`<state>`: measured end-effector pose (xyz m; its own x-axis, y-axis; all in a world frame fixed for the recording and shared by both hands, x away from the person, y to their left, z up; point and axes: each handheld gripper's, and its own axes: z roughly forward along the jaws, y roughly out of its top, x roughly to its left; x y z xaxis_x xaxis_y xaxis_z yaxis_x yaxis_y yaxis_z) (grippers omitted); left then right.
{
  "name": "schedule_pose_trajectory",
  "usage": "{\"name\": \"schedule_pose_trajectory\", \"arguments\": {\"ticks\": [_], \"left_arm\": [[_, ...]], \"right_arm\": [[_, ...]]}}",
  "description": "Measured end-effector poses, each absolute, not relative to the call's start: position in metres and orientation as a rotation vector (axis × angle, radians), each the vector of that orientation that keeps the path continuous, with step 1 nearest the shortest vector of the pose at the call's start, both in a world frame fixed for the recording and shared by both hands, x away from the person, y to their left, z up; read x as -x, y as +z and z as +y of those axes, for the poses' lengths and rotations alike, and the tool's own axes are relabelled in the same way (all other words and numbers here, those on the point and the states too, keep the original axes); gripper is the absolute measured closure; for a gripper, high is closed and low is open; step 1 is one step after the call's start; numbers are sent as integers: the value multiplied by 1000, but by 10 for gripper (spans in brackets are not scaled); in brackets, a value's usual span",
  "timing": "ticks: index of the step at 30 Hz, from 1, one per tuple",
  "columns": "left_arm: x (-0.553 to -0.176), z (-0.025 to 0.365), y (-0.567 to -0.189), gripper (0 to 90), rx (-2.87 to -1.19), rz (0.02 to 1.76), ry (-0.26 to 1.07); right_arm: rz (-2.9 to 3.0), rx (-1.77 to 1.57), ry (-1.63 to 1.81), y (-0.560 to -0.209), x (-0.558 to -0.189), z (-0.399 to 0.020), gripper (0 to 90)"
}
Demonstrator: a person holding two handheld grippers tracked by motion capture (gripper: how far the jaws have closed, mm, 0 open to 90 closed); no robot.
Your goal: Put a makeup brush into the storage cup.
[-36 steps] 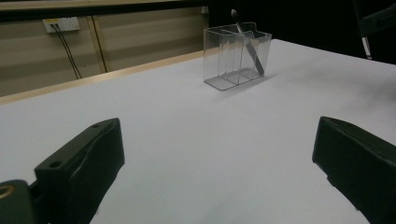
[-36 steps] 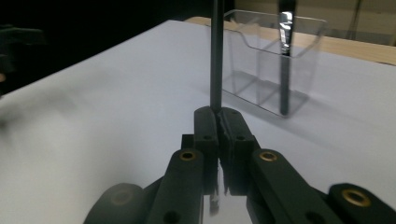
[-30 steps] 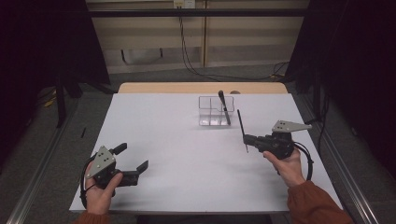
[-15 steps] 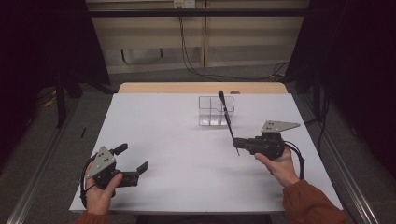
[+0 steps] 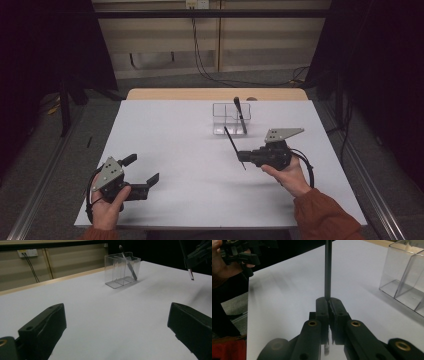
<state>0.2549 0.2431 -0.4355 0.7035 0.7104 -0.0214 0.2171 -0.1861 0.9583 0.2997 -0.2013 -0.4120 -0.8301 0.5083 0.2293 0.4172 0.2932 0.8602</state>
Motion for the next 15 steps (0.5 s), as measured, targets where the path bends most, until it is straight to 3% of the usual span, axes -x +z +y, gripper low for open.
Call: {"name": "schedule_pose_trajectory", "arguments": {"ticks": [15], "left_arm": [[-255,240,-433,21,-1749,719,484]], "right_arm": [[2598,-810,1490,-410,-303,-197,863]]}}
